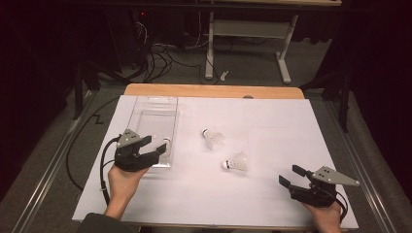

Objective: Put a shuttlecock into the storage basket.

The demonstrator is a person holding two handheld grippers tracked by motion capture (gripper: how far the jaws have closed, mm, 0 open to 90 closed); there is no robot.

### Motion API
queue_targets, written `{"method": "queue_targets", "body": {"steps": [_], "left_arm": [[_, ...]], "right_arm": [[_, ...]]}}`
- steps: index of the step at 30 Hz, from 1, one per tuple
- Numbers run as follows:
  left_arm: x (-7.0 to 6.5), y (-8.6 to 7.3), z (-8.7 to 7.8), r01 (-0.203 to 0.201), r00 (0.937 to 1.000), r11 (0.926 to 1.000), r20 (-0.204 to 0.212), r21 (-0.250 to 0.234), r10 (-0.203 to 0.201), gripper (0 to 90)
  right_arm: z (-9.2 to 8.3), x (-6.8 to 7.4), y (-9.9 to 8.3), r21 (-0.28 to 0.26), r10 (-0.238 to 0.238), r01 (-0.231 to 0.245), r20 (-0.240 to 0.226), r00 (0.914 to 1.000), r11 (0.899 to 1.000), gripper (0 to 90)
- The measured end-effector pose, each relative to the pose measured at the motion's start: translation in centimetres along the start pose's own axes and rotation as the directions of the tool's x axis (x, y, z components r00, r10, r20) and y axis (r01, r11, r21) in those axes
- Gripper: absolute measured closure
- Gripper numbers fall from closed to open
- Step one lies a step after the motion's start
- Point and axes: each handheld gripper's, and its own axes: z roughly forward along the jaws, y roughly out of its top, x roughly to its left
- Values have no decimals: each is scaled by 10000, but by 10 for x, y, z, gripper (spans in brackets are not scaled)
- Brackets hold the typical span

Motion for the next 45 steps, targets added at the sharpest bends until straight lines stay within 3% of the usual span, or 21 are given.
{"method": "queue_targets", "body": {"steps": [25,45], "left_arm": [[4,-19,-7,334,9994,9978,20,-572,-334,366],[0,-31,-9,372,9992,9977,142,-563,-365,358]], "right_arm": [[0,-2,0,9,60,-60,54,10000,10000,318],[1,0,0,39,38,-38,42,10000,10000,318]]}}
